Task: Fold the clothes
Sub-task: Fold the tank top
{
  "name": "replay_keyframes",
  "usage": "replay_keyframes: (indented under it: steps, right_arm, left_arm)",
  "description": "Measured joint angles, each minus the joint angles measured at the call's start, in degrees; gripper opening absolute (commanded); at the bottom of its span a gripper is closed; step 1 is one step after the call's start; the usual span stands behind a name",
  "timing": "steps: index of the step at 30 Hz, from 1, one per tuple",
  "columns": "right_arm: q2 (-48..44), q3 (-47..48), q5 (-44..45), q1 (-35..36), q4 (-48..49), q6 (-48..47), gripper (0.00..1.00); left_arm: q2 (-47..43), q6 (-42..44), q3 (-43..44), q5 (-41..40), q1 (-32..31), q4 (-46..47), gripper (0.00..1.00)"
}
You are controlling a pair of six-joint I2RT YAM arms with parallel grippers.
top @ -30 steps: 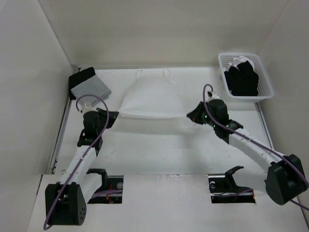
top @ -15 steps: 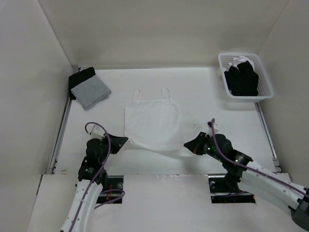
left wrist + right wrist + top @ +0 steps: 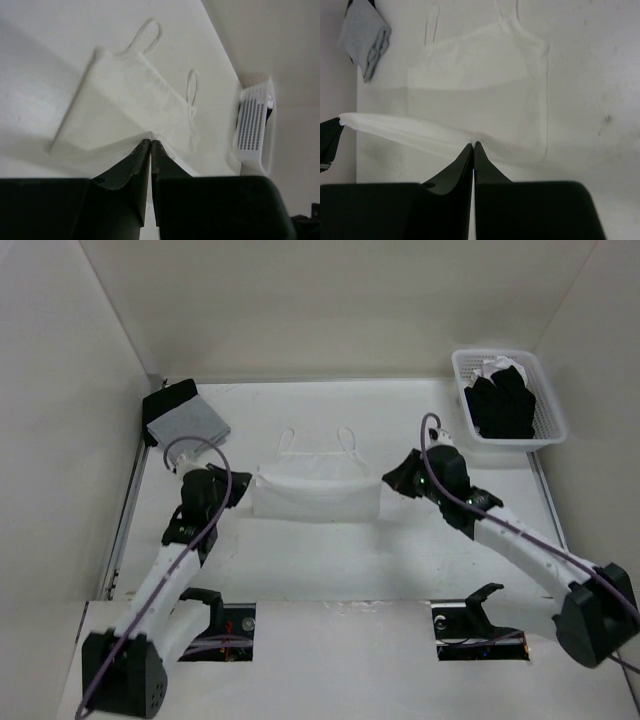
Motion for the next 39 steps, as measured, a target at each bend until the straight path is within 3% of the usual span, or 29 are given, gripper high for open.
replay_keyframes:
  steps: [5,9,13,16,20,22,24,26,31,39]
  right_arm:
    - [18.5,17.1,-5.2,-7.3,5.7,-2.5,0.03]
    - [33.7,30.6,-8.6,-11.6,8.1,-3.4,0.05]
    - [47.4,42.3,-10.2,-14.0,8.0,-3.5,0.32]
    - [53.3,45.9,-10.4,-14.5,7.6,-3.3,0.4]
    - [52.7,42.9,-9.7,-13.9,6.5,-3.5,0.4]
    - [49.4,38.1,-8.6,-13.2,7.4,-3.9,0.29]
    - [43.6,30.2,-7.2,-12.0,8.7,-4.1,0.09]
    - [37.5,22.1,-6.1,-10.4,10.9,-4.0,0.03]
    - [28.1,8.0,-5.5,-7.5,15.3,-3.6,0.14]
    - [28.2,2.4,-6.3,-7.6,19.7,-2.0,0.41]
  left_arm:
    - [25.5,0.0,13.2,-3.4,1.8,13.4,0.04]
    - [40.0,0.1,22.3,-4.7,3.8,19.5,0.09]
    - [54.1,0.4,32.0,-4.2,5.4,22.4,0.29]
    - [60.0,0.4,34.8,-3.0,6.0,23.3,0.35]
    - [57.5,0.8,29.2,-2.6,5.7,23.8,0.33]
    - [52.3,1.1,22.9,-3.0,4.6,24.5,0.31]
    - [46.0,1.3,15.9,-3.3,3.0,24.9,0.3]
    - [41.0,1.6,10.4,-3.3,1.5,25.5,0.3]
    - [34.2,1.8,0.0,-3.3,1.2,25.1,0.37]
    - [38.1,2.1,-1.1,-1.4,1.5,27.5,0.43]
